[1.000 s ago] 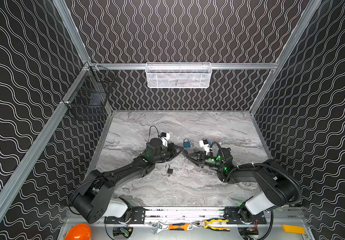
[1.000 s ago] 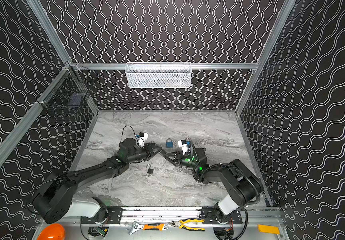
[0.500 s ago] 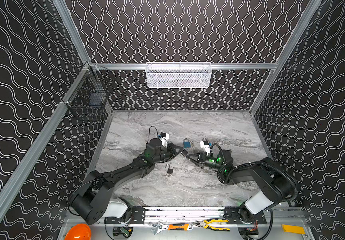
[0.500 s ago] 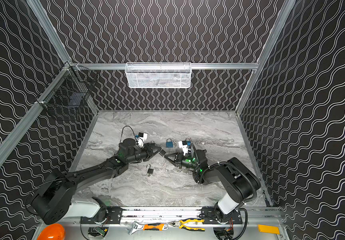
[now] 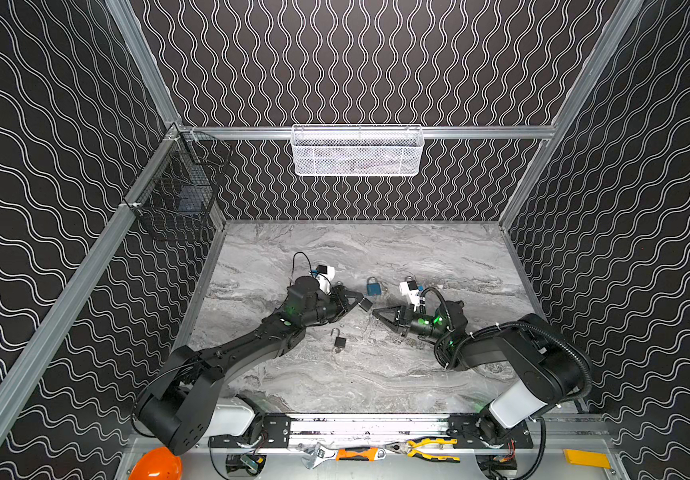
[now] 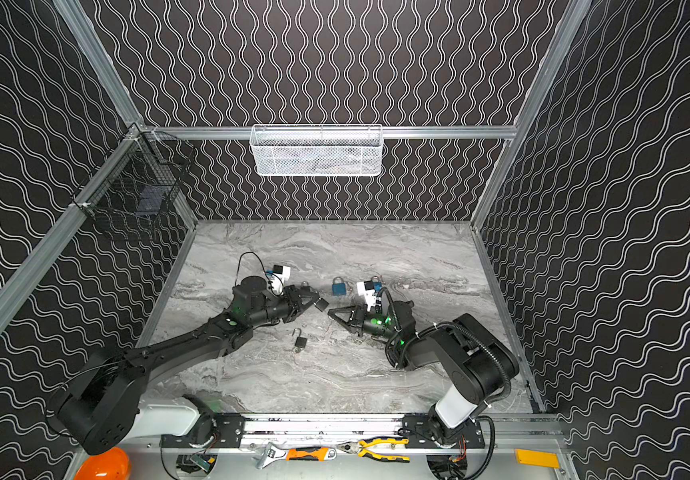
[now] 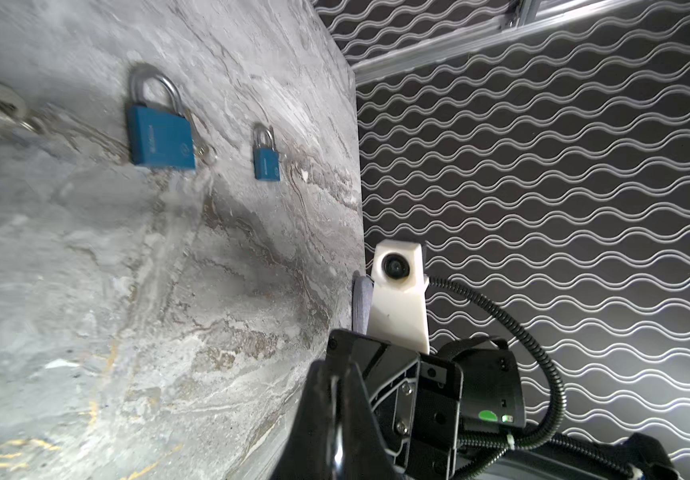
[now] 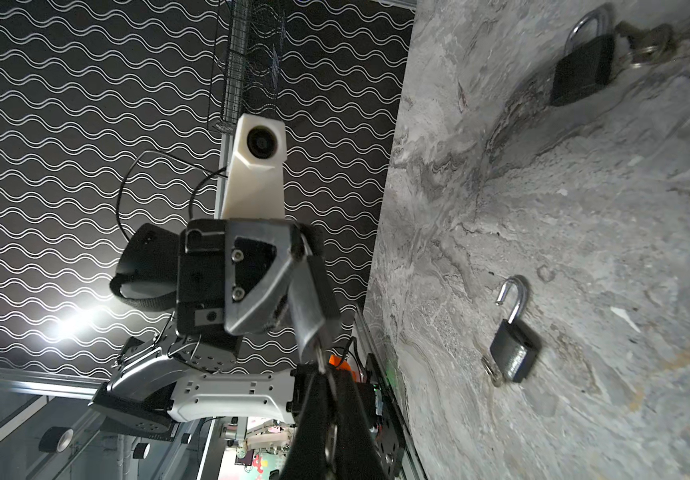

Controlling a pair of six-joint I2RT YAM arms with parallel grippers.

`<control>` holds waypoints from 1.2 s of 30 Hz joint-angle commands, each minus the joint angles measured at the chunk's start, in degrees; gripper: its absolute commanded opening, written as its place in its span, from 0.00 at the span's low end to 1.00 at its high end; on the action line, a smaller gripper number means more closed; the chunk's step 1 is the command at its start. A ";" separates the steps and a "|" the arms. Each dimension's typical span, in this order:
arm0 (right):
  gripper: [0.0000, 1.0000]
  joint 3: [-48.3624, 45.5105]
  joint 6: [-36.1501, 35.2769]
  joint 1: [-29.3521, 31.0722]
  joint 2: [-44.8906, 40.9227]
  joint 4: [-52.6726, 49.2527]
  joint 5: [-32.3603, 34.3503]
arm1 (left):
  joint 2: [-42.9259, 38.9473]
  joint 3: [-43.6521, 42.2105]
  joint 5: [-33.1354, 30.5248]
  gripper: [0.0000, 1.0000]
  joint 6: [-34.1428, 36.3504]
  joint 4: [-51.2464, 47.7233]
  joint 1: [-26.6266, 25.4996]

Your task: Lock with the key

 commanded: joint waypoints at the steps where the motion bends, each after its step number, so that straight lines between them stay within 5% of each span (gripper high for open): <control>1: 0.00 -0.47 0.08 0.09 -0.21 -0.25 0.56 | -1.17 -0.46 0.27 0.00 0.29 4.34 1.72; 10: 0.00 -0.74 -0.15 -0.49 -0.68 -0.83 -0.05 | -4.59 0.07 4.18 0.00 3.45 -6.45 8.04; 18: 0.00 1.51 -12.76 -2.77 -9.64 -25.78 0.10 | -1.87 11.38 6.43 0.00 21.93 -38.86 18.32; 25: 0.00 8.74 -29.43 -3.43 -17.38 -57.19 4.31 | 9.23 24.24 1.65 0.00 35.88 -56.43 22.74; 36: 0.00 6.76 -32.21 -4.82 -18.72 -61.93 2.64 | 29.81 42.62 1.70 0.00 49.72 -65.84 25.70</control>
